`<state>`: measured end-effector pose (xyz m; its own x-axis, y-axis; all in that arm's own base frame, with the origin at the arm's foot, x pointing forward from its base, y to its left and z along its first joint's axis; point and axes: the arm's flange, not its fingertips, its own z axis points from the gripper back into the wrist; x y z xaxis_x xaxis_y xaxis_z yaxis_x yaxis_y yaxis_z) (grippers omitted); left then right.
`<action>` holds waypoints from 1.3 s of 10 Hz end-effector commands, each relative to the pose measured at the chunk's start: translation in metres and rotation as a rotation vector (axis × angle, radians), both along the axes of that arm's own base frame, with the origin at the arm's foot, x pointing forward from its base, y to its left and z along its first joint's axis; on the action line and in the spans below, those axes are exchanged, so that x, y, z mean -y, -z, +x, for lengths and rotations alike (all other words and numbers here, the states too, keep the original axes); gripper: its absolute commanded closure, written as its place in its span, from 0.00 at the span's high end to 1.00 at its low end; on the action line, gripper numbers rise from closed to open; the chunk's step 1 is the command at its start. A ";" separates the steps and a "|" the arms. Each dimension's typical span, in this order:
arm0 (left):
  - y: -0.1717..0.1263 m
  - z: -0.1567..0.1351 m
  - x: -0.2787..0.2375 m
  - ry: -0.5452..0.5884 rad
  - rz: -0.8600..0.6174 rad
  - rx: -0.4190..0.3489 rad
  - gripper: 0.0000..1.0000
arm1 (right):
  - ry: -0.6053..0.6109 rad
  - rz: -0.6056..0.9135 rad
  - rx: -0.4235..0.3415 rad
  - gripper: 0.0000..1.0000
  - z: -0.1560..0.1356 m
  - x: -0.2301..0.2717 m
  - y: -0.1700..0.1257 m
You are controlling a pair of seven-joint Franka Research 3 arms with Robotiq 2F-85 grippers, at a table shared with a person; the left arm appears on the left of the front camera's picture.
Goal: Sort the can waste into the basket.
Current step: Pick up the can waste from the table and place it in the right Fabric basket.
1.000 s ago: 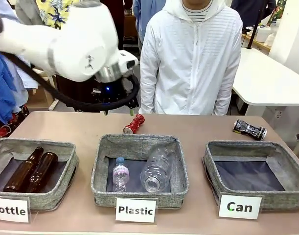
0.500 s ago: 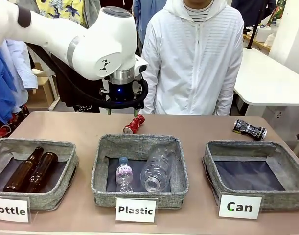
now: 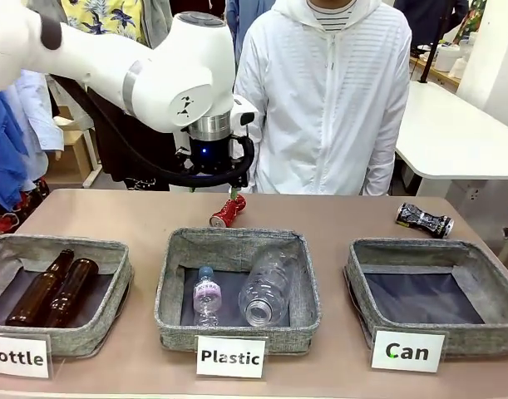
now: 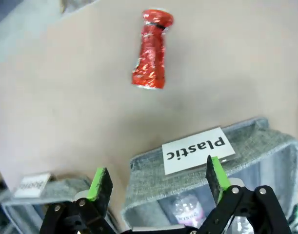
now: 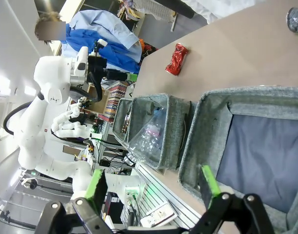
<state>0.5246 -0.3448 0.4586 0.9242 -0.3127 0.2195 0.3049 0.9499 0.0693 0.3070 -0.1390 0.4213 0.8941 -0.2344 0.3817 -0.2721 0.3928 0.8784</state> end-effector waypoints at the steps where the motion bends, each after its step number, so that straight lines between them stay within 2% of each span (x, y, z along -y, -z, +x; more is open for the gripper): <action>1: -0.008 0.028 0.002 0.177 0.066 -0.082 1.00 | 0.005 0.018 0.037 1.00 0.004 0.000 -0.001; 5: 0.007 0.062 0.001 0.360 0.063 -0.169 1.00 | 0.005 0.018 0.037 1.00 0.004 0.000 -0.001; 6: 0.011 0.069 -0.002 0.360 0.064 -0.170 1.00 | 0.005 0.018 0.037 1.00 0.004 0.000 -0.001; 9: 0.032 0.084 -0.009 0.320 -0.004 -0.236 1.00 | 0.005 0.018 0.037 1.00 0.004 0.000 -0.001; 11: 0.042 0.086 -0.017 0.179 -0.148 -0.211 1.00 | 0.005 0.018 0.037 1.00 0.004 0.000 -0.001; 13: 0.052 0.085 -0.018 0.154 -0.177 -0.229 1.00 | 0.005 0.018 0.037 1.00 0.004 0.000 -0.001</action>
<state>0.6180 -0.3295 0.4125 0.8887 -0.4552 0.0555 0.4577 0.8732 -0.1676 0.3070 -0.1390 0.4213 0.8940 -0.2344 0.3818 -0.2722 0.3927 0.8785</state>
